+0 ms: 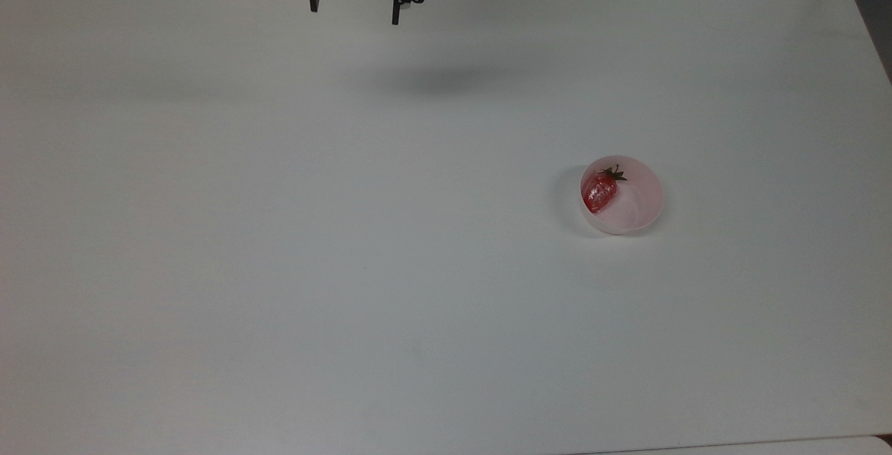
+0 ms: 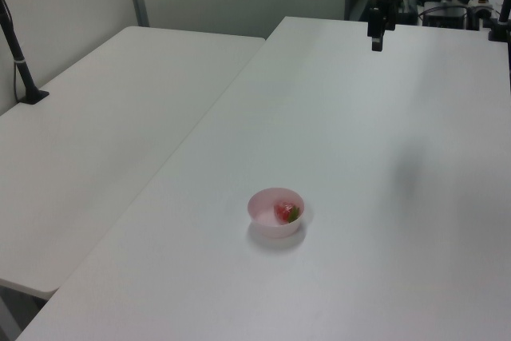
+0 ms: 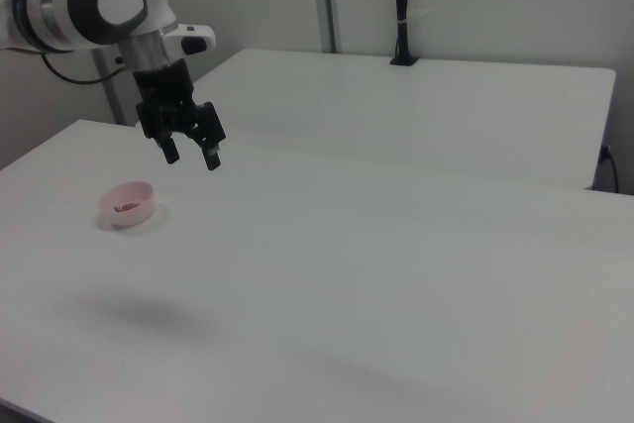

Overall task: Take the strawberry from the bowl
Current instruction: 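Move the gripper over the pink bowl and lower toward the strawberry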

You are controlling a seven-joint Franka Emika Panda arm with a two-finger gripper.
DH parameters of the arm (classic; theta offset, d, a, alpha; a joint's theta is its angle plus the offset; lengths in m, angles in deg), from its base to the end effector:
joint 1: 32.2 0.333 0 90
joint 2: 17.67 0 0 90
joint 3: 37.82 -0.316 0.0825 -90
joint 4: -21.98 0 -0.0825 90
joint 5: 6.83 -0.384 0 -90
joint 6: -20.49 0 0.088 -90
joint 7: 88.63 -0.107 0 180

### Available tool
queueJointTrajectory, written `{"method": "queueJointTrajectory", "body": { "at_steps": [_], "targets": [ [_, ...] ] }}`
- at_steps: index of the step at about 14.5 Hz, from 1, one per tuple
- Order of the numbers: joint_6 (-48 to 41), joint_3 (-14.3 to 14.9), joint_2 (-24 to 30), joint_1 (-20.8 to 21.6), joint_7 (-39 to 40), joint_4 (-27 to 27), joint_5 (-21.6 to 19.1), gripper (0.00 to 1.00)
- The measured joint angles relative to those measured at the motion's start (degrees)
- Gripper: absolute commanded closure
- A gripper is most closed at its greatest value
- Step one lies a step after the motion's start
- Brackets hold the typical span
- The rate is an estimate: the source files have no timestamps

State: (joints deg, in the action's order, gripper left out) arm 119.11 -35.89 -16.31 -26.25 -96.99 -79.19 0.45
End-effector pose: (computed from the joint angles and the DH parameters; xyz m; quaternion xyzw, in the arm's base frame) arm 0.5528 0.0269 0.5587 0.9976 -0.0276 -0.0036 0.0630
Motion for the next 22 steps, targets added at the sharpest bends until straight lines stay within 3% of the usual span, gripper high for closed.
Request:
{"method": "queueJointTrajectory", "body": {
  "at_steps": [13,16,17,22],
  "targets": [
    [0.0,0.7,-0.7,0.6,4.3,0.6,0.0,0.00],
    [0.3,8.4,-6.3,11.4,8.8,5.4,-4.5,0.00],
    [0.6,9.7,-9.6,15.2,8.7,7.8,-5.6,0.00],
    [9.2,10.6,-20.5,26.4,5.5,13.0,-10.5,0.03]
  ]
}}
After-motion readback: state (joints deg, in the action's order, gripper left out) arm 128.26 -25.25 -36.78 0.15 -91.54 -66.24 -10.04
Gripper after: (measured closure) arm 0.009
